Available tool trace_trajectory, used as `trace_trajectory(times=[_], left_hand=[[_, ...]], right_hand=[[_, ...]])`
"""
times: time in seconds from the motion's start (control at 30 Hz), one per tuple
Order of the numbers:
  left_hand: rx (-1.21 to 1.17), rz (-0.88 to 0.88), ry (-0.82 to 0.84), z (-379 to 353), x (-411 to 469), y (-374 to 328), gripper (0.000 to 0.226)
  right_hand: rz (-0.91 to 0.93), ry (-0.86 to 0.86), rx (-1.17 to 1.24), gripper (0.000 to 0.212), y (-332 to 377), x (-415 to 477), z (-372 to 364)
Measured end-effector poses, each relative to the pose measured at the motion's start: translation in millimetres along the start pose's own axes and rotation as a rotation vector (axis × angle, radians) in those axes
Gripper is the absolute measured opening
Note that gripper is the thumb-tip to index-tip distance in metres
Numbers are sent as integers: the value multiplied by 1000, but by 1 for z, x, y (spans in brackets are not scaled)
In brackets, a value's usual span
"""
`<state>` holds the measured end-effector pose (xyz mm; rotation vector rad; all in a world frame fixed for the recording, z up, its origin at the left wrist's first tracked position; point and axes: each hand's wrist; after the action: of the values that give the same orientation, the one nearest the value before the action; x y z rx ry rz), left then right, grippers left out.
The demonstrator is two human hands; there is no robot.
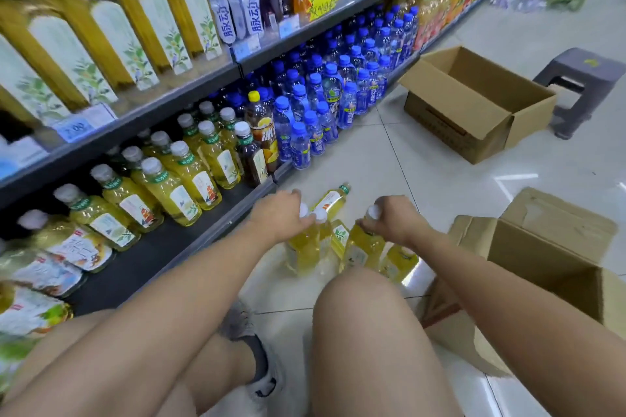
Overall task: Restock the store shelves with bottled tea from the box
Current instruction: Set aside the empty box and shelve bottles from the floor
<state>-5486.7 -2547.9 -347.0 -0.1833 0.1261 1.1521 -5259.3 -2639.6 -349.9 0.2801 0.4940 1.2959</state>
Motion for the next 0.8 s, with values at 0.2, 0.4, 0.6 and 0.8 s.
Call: trace_trajectory(times=[0.2, 0.4, 0.6, 0.8], left_hand=[[-169, 292, -163, 114, -64, 62, 48], [-206, 484, -273, 179, -108, 125, 49], [-205, 643, -245, 145, -128, 202, 52], [-298, 704, -206, 76, -131, 275, 54]], right_hand=[[117, -121, 61, 44, 105, 0, 77], [357, -66, 19, 43, 221, 16, 102], [541, 96, -69, 38, 306, 40, 36], [646, 243, -82, 36, 354, 78, -60]])
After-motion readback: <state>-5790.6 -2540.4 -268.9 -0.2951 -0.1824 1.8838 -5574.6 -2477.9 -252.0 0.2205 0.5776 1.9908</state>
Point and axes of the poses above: each hand's wrist, its own x-axis towards the middle knuckle, its own z-axis out of the back of the hand, y = z × x, and after that the axes turned 7 degrees about z, right-handed
